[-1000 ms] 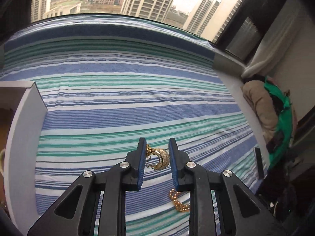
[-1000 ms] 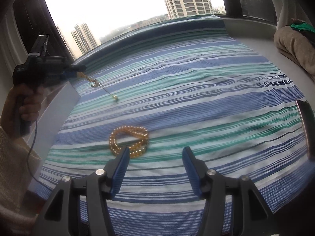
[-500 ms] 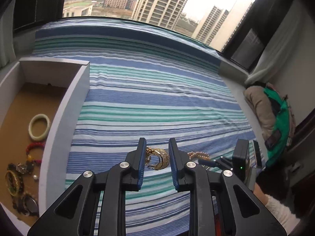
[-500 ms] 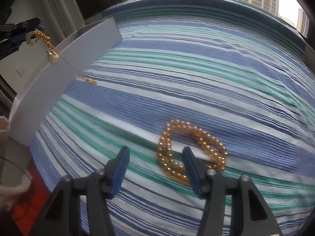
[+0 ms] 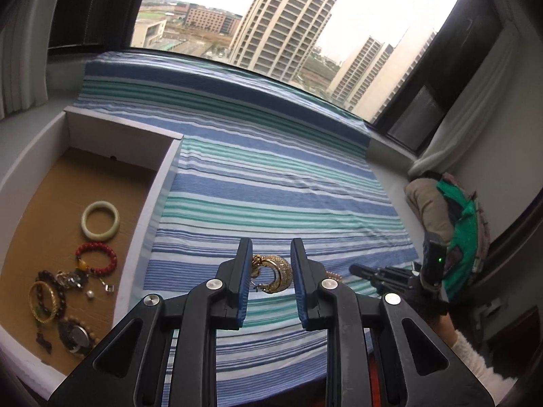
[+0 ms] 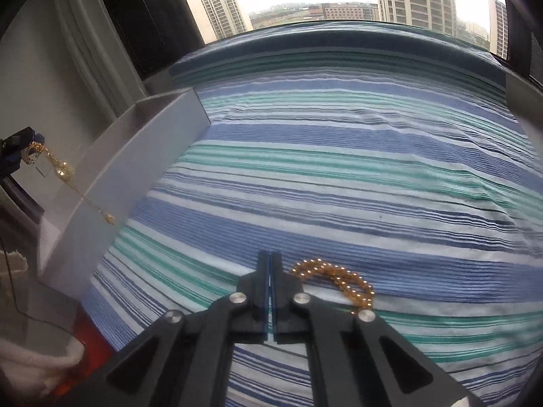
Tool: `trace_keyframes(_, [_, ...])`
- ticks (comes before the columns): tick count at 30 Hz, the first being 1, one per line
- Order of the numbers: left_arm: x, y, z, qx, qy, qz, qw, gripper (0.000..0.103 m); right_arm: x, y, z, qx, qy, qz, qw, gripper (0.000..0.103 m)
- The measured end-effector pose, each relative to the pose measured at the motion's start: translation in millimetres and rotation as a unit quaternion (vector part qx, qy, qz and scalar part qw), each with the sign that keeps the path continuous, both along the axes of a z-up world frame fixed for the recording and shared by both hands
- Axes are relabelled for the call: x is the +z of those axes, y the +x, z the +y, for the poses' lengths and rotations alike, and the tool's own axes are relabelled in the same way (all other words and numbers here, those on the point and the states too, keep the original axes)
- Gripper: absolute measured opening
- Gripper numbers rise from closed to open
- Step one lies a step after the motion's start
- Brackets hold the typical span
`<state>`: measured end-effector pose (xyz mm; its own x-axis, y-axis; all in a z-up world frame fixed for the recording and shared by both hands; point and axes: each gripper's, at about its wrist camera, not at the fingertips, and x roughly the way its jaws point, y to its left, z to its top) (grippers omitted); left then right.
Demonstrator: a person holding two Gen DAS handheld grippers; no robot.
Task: Organize jewelry
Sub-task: 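Grasp the gold bead chain with the right tool while the left tool holds the earrings, then carry the earrings and gold chain into the white box and open both tools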
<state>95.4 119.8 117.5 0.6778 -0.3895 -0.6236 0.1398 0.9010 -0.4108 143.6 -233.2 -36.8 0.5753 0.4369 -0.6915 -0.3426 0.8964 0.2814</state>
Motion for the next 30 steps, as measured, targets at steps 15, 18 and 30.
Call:
trace_keyframes(15, [-1.6,-18.8,29.4,0.015,-0.01,0.005,0.9998,0.021,-83.3,55.2,22.8,-0.044,-0.072,0.19,0.978,0.026])
trace_keyframes(18, [-6.0,-18.7,31.5,0.014,-0.016,0.011,0.9997,0.021,-82.3,58.8,26.5,-0.06,-0.088,0.151,0.983,0.008])
trace_keyframes(30, [33.9,-30.6,72.5,0.037,-0.043,-0.021,0.9982,0.021,45.6,24.9,15.6,-0.015,0.051,0.016,0.998,0.008])
